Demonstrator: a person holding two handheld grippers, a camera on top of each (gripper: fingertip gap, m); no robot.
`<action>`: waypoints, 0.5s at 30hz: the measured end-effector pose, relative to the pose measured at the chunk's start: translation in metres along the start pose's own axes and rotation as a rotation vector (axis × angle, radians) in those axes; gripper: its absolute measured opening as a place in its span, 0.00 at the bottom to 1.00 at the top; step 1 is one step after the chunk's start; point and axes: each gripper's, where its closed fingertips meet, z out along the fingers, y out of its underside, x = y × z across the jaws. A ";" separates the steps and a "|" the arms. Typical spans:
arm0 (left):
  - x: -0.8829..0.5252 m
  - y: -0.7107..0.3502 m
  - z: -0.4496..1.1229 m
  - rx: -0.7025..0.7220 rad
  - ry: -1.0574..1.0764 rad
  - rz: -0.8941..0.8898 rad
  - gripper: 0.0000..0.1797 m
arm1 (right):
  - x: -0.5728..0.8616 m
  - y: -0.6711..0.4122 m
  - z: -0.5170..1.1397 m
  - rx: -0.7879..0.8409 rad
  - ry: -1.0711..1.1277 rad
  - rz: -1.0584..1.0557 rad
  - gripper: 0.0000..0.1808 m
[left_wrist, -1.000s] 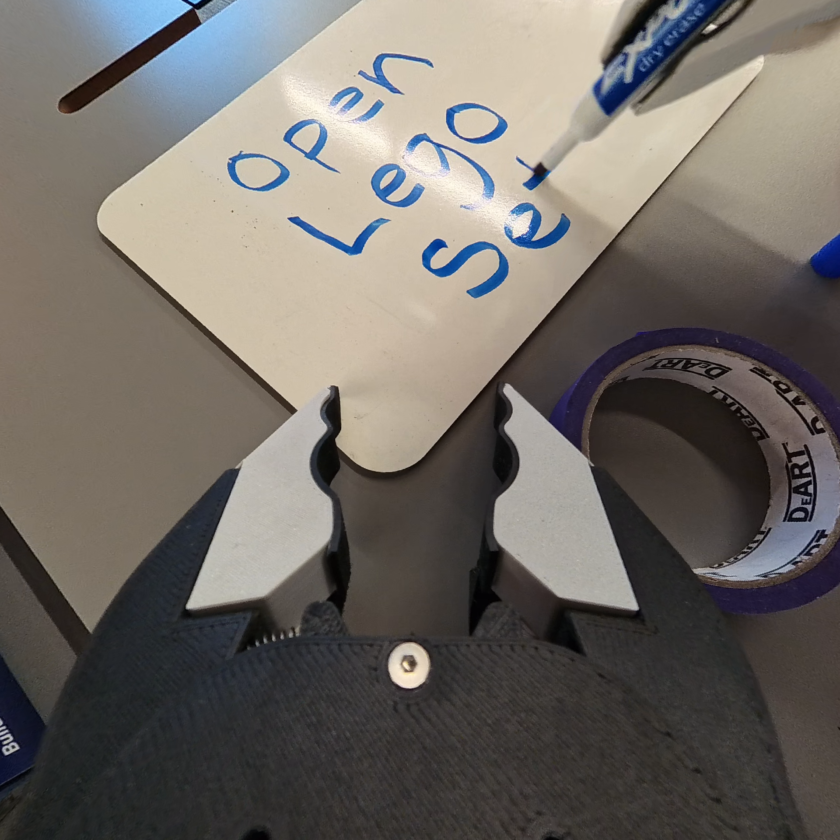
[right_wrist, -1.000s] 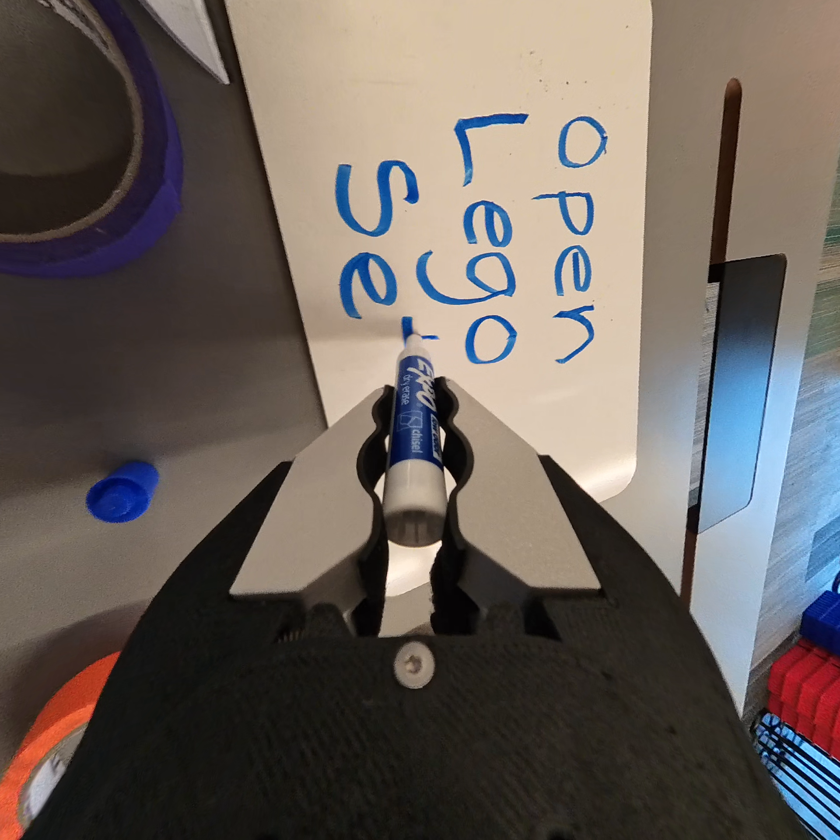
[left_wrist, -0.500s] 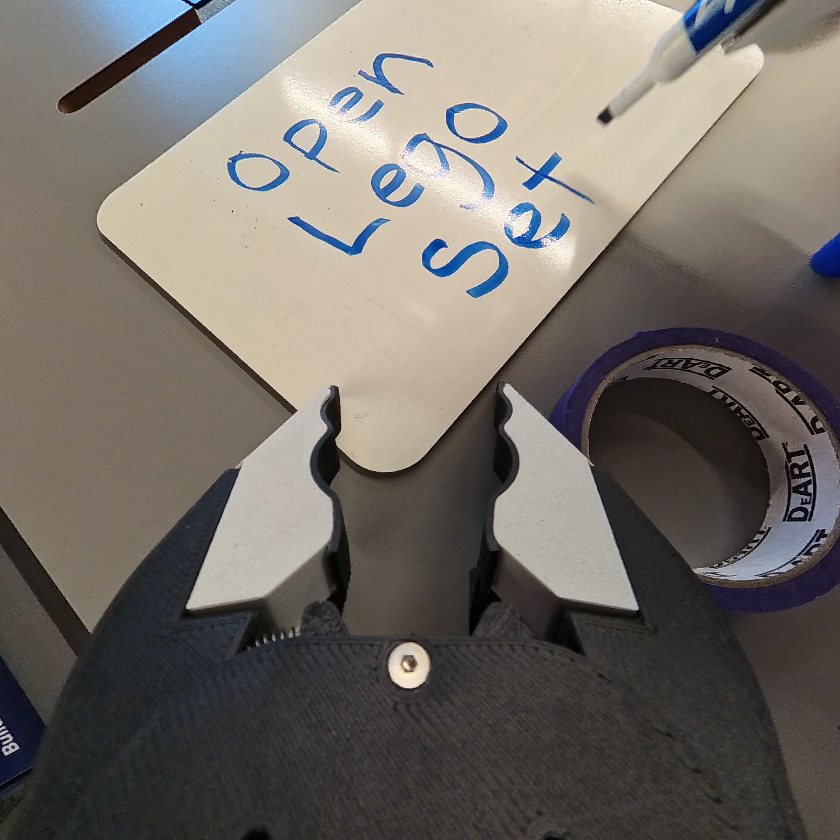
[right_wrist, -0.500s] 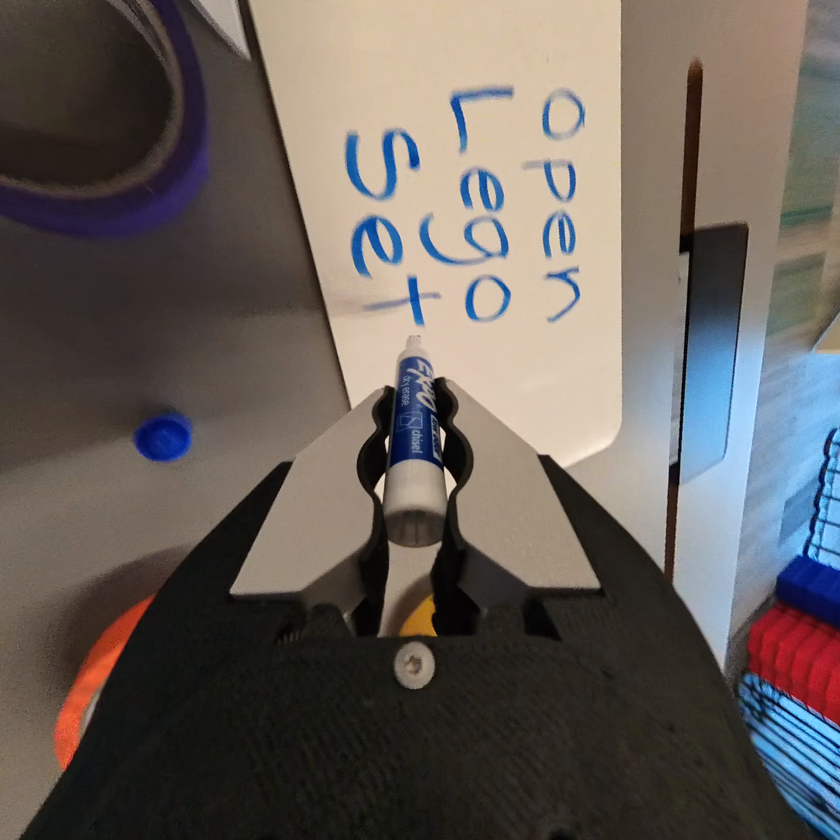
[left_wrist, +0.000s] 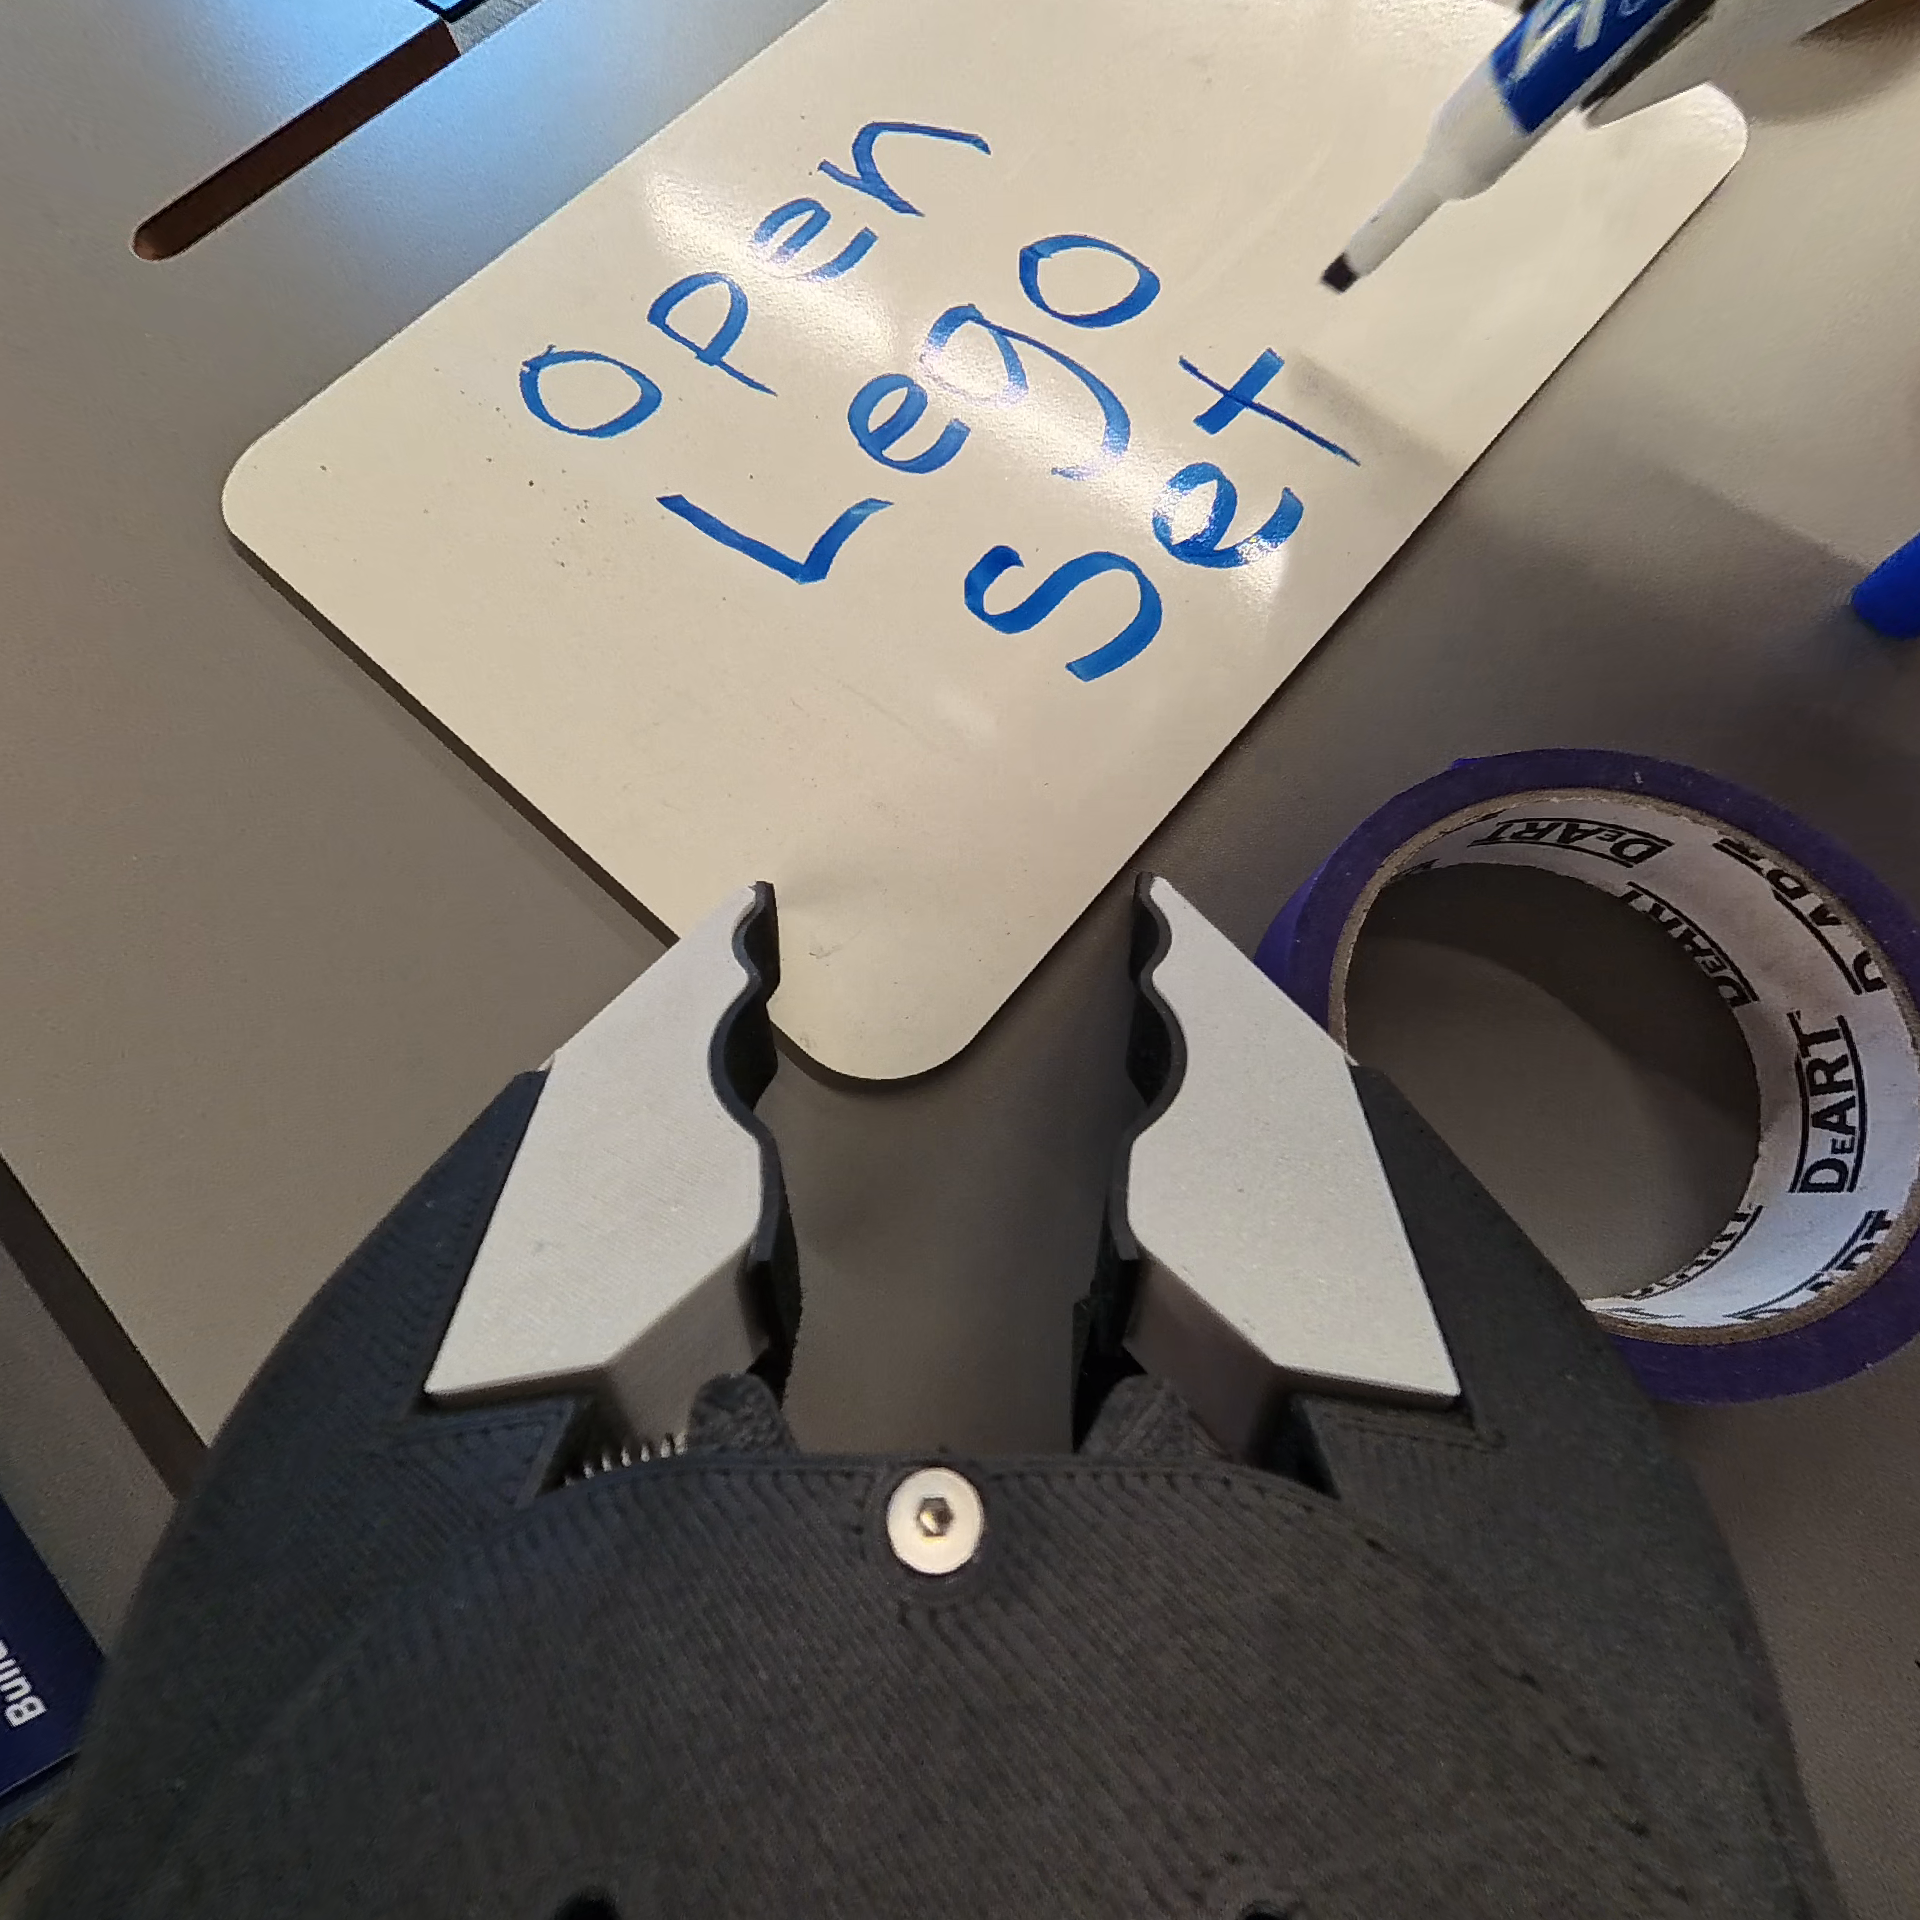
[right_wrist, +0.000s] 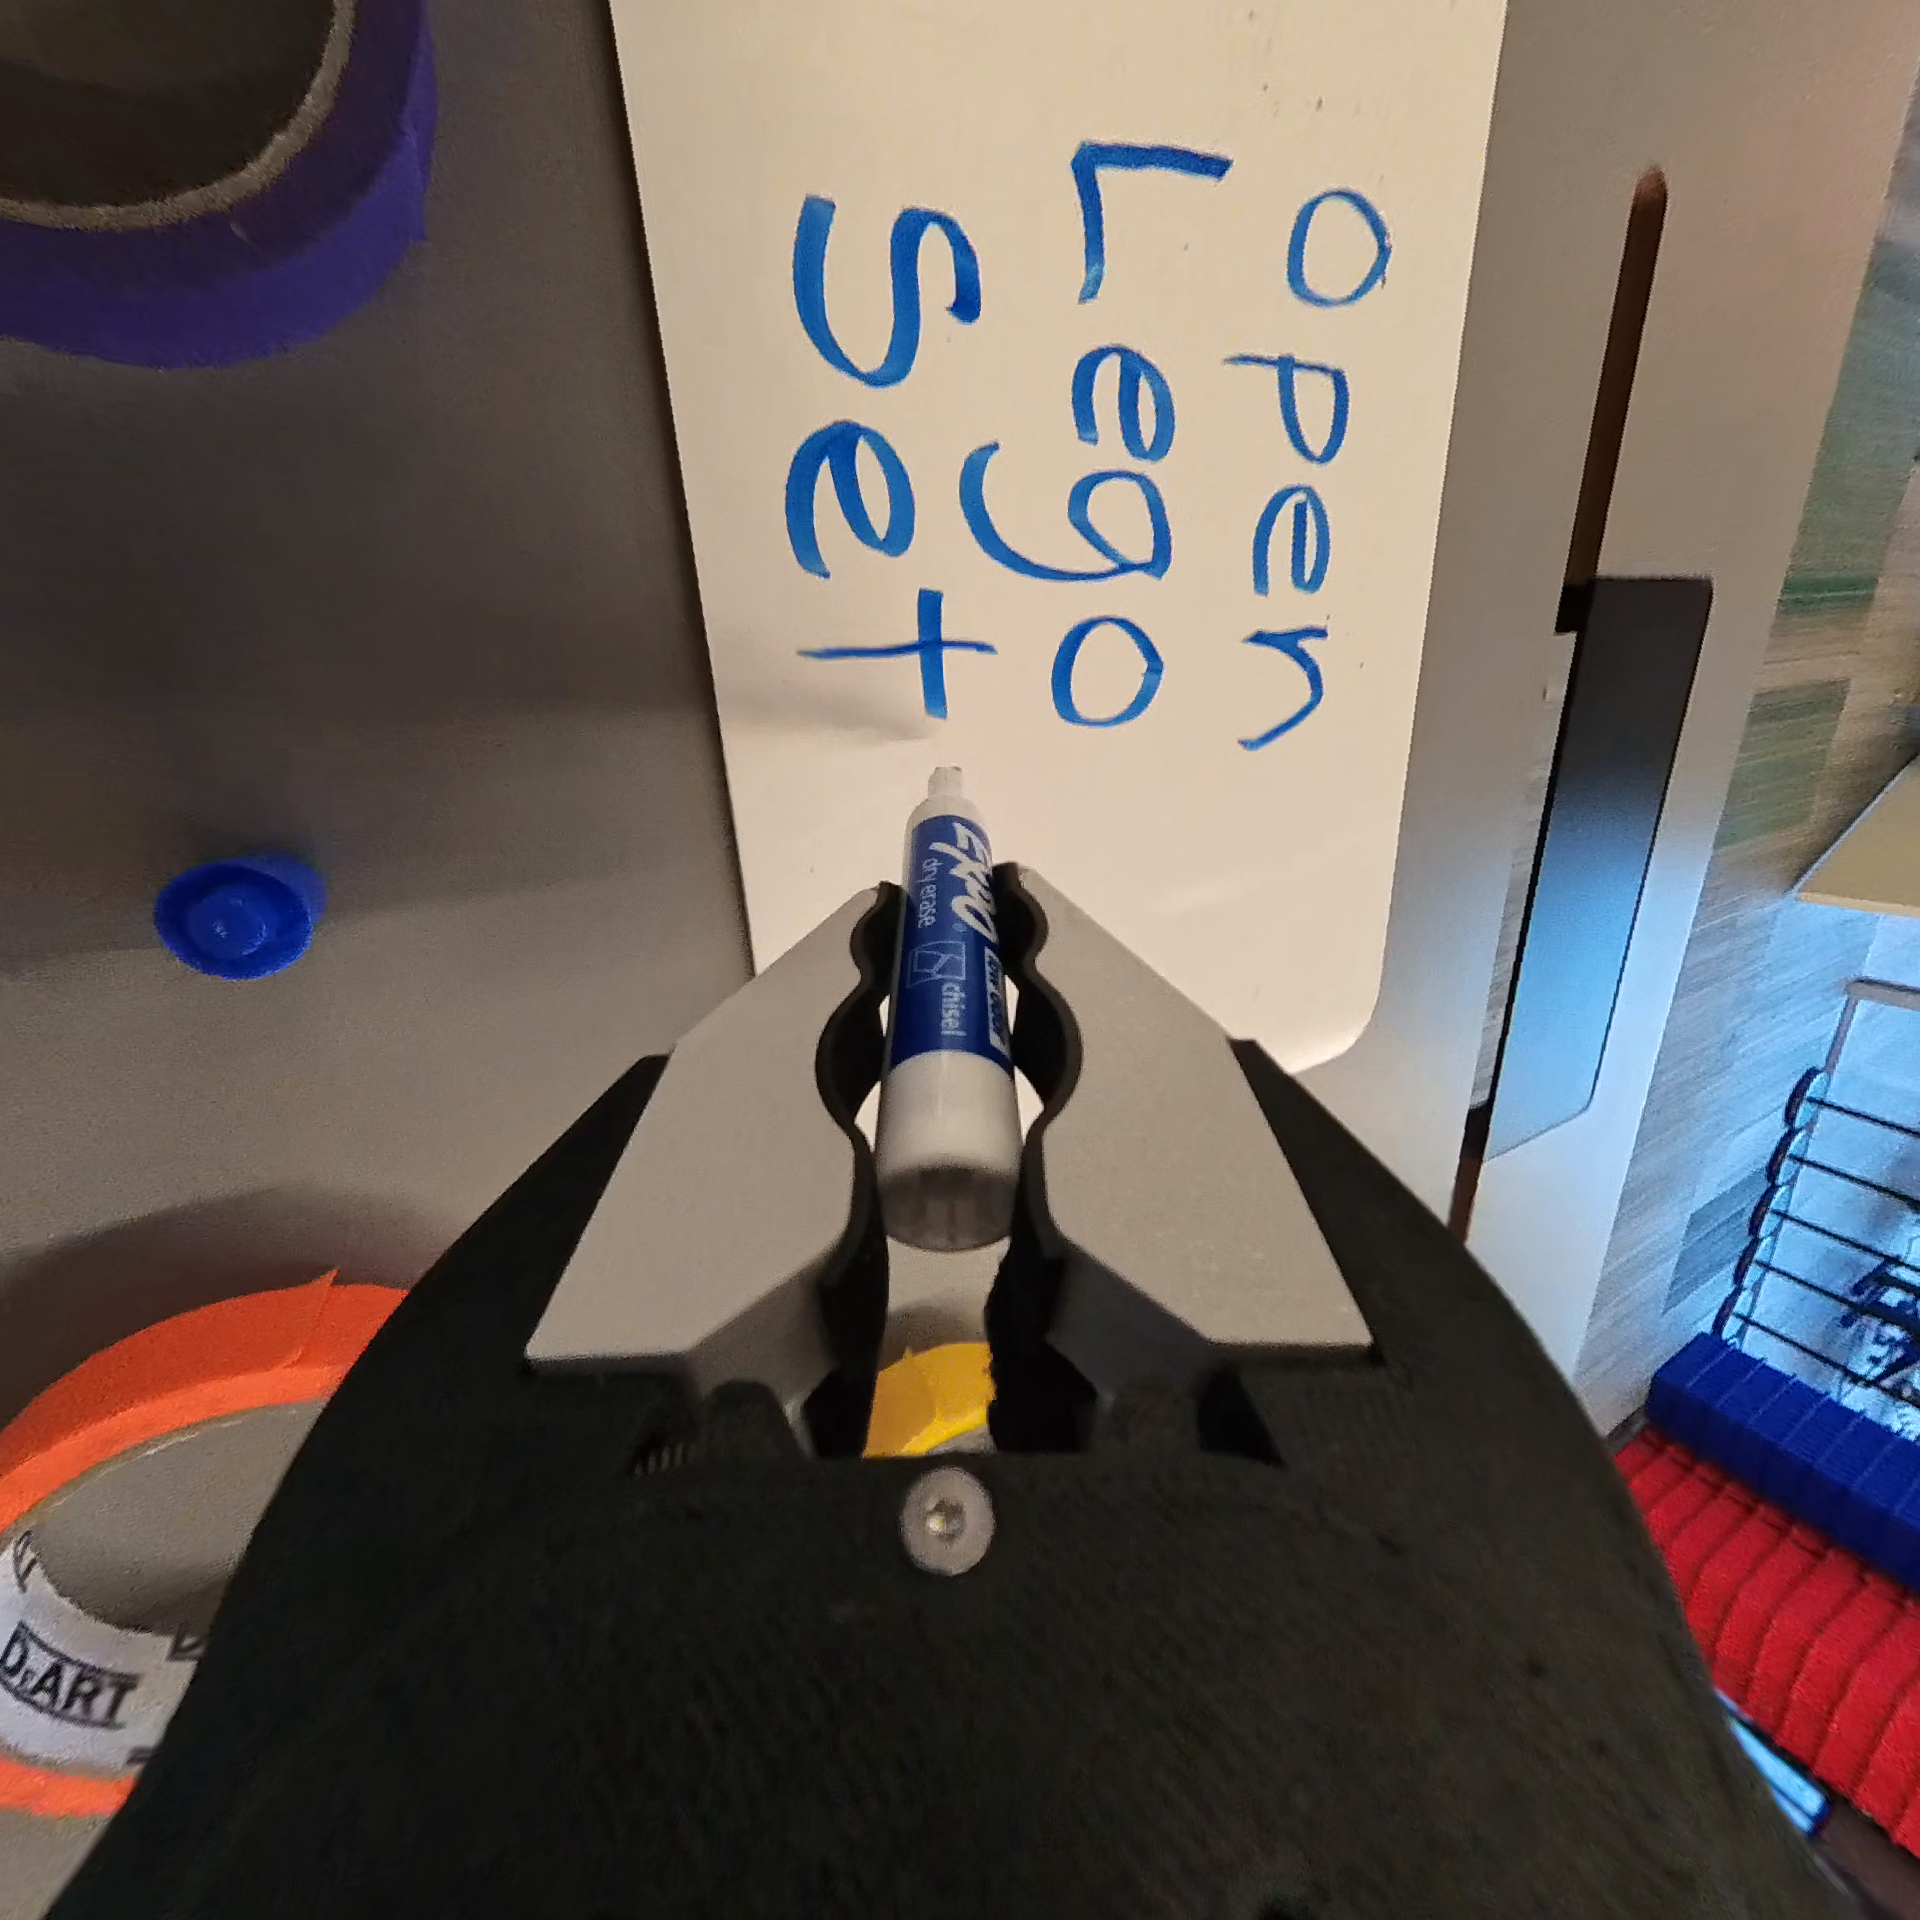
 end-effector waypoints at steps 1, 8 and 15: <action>0.000 0.000 0.000 0.000 0.000 0.000 0.37 | 0.001 -0.003 0.002 0.004 -0.003 -0.017 0.10; 0.000 0.000 -0.001 0.000 -0.001 -0.001 0.37 | 0.009 -0.014 0.010 0.069 -0.014 -0.172 0.10; 0.001 0.001 -0.001 0.000 -0.001 0.000 0.37 | 0.026 -0.015 0.010 0.229 -0.036 -0.480 0.10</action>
